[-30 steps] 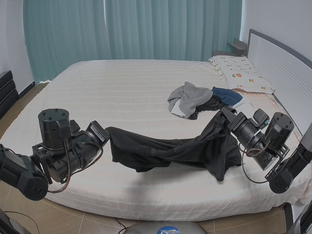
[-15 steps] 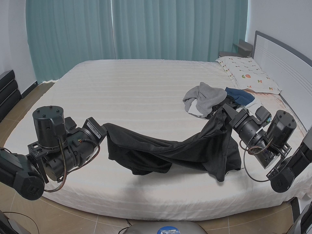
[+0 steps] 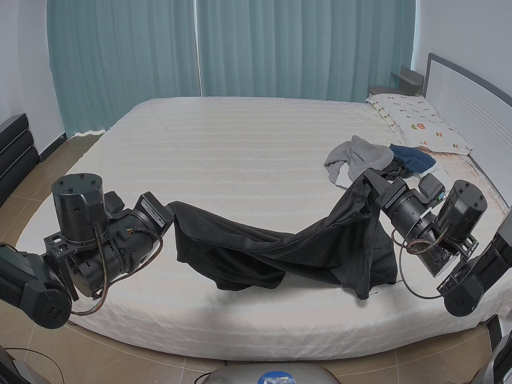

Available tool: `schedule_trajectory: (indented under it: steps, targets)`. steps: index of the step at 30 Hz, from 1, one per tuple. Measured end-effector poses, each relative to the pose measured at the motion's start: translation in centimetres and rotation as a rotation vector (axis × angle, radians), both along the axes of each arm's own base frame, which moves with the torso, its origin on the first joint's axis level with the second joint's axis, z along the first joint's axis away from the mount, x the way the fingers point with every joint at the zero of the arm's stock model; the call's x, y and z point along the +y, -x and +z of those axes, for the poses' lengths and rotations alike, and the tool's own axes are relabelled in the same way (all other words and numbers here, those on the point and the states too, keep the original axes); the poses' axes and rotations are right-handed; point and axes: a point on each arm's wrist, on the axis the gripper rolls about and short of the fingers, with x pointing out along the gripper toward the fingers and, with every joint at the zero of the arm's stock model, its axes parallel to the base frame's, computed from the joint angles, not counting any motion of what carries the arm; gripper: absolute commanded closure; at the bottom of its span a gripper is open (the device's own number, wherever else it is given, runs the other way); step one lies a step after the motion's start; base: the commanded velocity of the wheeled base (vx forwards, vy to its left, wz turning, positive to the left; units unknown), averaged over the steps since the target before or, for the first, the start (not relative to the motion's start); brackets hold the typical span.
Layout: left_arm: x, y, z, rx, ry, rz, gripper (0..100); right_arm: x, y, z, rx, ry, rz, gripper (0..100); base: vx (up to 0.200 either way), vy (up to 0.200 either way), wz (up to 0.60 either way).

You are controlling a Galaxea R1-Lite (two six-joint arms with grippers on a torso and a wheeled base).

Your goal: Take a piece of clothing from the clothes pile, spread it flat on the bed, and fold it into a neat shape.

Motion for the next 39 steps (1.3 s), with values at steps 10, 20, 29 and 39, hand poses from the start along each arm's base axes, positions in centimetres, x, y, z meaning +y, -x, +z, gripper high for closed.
schedule_trajectory:
  steps: [10,20,29,39]
  targets:
    - [0.0,0.0,0.0,0.001,0.0,-0.001,100,0.1,0.1,0.0,0.002,0.001,0.006,100,0.0,0.2,0.0]
    - [-0.2,0.1,-0.3,0.011,-0.003,-0.013,100,0.1,0.3,-0.2,0.01,0.009,0.003,100,0.0,0.04,0.0]
    - [-0.3,0.2,-0.3,0.012,-0.003,-0.02,100,-0.2,0.7,-0.3,0.016,0.014,0.003,100,0.0,0.0,0.0]
    - [-1.0,0.9,0.1,0.004,-0.005,-0.046,100,-0.1,1.7,1.0,-0.023,0.001,0.008,100,-0.18,0.0,0.0]
